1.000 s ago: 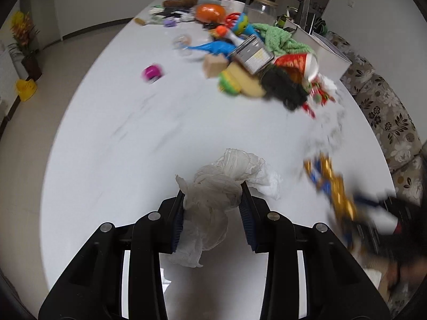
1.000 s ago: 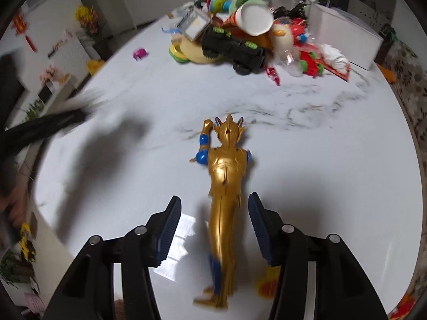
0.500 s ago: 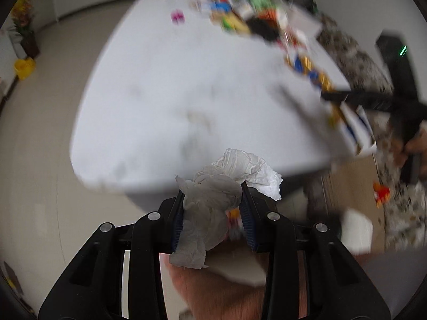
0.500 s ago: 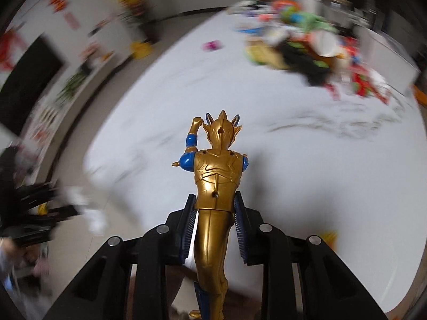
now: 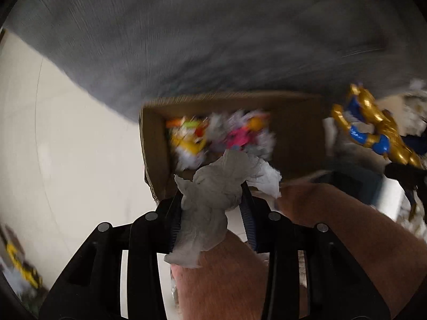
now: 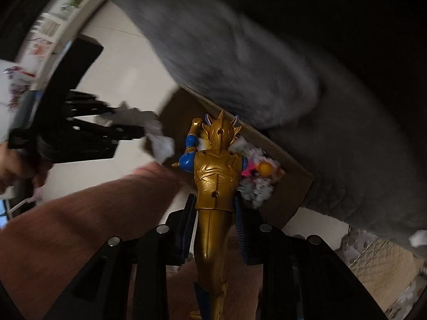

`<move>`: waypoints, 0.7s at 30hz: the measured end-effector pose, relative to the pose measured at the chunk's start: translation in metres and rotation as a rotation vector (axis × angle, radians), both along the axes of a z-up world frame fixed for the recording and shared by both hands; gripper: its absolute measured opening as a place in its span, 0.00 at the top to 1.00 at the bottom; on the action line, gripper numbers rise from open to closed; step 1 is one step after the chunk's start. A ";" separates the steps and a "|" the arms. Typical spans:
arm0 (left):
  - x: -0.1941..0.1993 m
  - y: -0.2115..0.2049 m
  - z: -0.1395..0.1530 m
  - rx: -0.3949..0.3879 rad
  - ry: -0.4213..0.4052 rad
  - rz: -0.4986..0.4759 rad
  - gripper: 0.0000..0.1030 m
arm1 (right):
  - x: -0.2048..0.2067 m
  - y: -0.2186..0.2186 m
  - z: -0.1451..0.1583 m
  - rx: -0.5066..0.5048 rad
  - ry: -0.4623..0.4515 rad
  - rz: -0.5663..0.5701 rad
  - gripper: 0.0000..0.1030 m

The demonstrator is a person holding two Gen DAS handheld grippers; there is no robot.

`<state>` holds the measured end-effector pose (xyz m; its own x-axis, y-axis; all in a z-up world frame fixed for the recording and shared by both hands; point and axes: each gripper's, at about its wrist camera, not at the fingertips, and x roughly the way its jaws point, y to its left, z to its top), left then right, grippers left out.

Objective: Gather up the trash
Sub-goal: 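Drop the gold figure and white tissue into the cardboard box with both grippers, then grasp the yellow-orange toy with the right gripper while the left grasps a pink ball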

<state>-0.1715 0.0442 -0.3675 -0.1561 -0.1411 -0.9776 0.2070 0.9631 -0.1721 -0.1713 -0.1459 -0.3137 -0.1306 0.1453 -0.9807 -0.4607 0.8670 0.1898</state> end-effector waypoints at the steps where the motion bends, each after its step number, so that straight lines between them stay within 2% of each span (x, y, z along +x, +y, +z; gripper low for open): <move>1: 0.001 -0.004 -0.023 0.036 0.045 -0.007 0.48 | 0.001 -0.001 -0.013 -0.029 0.003 -0.009 0.65; 2: 0.002 -0.008 -0.045 0.092 0.088 -0.030 0.34 | 0.004 -0.003 -0.036 -0.082 0.021 -0.038 0.54; 3: 0.002 -0.010 -0.061 0.141 0.120 -0.057 0.34 | 0.002 -0.006 -0.047 -0.108 0.029 -0.056 0.39; 6: -0.001 -0.007 -0.088 0.212 0.192 -0.089 0.34 | 0.003 -0.010 -0.062 -0.156 0.028 -0.083 0.39; 9: 0.001 -0.004 -0.074 0.172 0.159 -0.065 0.34 | 0.005 -0.013 -0.044 -0.112 0.014 -0.106 0.38; 12: 0.001 -0.004 -0.035 0.127 0.080 -0.106 0.34 | -0.002 -0.022 0.004 -0.048 -0.029 -0.086 0.38; 13: -0.002 -0.006 -0.013 0.106 0.040 -0.135 0.34 | -0.002 -0.022 0.021 -0.026 -0.051 -0.079 0.38; 14: -0.005 -0.007 0.006 0.085 -0.001 -0.160 0.34 | 0.000 -0.022 0.051 0.016 -0.090 -0.074 0.37; 15: -0.007 -0.008 0.027 0.063 -0.038 -0.180 0.34 | 0.002 -0.027 0.079 0.058 -0.131 -0.079 0.32; 16: -0.010 -0.010 0.053 0.035 -0.082 -0.198 0.33 | 0.004 -0.033 0.100 0.086 -0.170 -0.088 0.24; 18: -0.011 -0.014 0.098 0.001 -0.164 -0.211 0.22 | 0.016 -0.050 0.162 0.122 -0.336 -0.155 0.11; 19: -0.010 -0.017 0.126 -0.019 -0.223 -0.212 0.21 | 0.020 -0.058 0.179 0.121 -0.402 -0.189 0.07; 20: -0.009 -0.020 0.144 -0.031 -0.262 -0.211 0.20 | 0.030 -0.072 0.202 0.102 -0.504 -0.253 0.05; 21: -0.007 -0.023 0.163 -0.040 -0.304 -0.211 0.20 | 0.037 -0.082 0.214 0.086 -0.564 -0.298 0.05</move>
